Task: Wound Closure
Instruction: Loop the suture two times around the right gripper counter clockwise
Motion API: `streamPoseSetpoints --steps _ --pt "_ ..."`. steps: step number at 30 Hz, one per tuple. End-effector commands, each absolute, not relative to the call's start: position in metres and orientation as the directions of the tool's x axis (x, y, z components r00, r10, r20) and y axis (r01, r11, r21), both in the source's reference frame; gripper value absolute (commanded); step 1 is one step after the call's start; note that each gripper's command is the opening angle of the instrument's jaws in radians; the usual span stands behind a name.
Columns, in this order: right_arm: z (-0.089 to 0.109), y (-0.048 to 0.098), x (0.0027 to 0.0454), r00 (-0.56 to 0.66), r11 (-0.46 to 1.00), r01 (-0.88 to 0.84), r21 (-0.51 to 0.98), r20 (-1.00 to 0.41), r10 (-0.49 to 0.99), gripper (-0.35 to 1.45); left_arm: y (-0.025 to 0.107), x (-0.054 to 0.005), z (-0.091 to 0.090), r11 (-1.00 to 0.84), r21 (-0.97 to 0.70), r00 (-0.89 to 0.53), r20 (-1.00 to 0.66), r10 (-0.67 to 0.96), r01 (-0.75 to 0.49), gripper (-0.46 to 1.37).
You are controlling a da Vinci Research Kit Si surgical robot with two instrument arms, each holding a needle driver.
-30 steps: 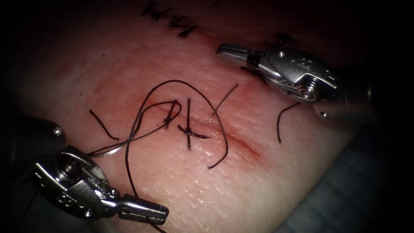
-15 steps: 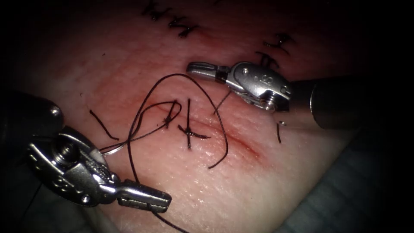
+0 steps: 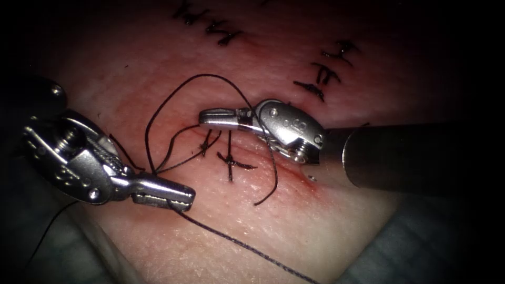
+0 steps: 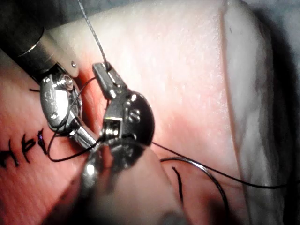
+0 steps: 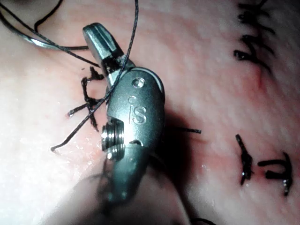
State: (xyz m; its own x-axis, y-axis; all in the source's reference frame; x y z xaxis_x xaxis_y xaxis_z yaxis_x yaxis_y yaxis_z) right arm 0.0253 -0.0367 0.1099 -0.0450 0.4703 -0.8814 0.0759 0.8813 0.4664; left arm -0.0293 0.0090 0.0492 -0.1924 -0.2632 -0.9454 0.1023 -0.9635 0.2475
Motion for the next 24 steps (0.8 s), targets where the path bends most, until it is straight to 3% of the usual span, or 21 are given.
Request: streamPoseSetpoints --steps 1,11,24 --pt "0.11 -0.037 0.0254 -0.068 0.88 0.088 0.467 -0.879 0.473 -0.35 0.009 -0.0291 0.05 -0.968 0.225 -0.187 -0.952 -0.242 0.111 -0.35" --pt "0.106 -0.037 0.0252 -0.172 0.866 0.118 0.485 -0.849 0.499 -0.35 0.01 -0.0293 0.054 -0.979 0.125 -0.1 -0.985 -0.142 0.158 -0.35" --pt "0.101 -0.036 0.0252 -0.205 0.865 0.113 0.489 -0.841 0.501 -0.35 0.011 -0.0322 0.061 -0.977 0.076 -0.041 -0.995 -0.086 0.199 -0.35"
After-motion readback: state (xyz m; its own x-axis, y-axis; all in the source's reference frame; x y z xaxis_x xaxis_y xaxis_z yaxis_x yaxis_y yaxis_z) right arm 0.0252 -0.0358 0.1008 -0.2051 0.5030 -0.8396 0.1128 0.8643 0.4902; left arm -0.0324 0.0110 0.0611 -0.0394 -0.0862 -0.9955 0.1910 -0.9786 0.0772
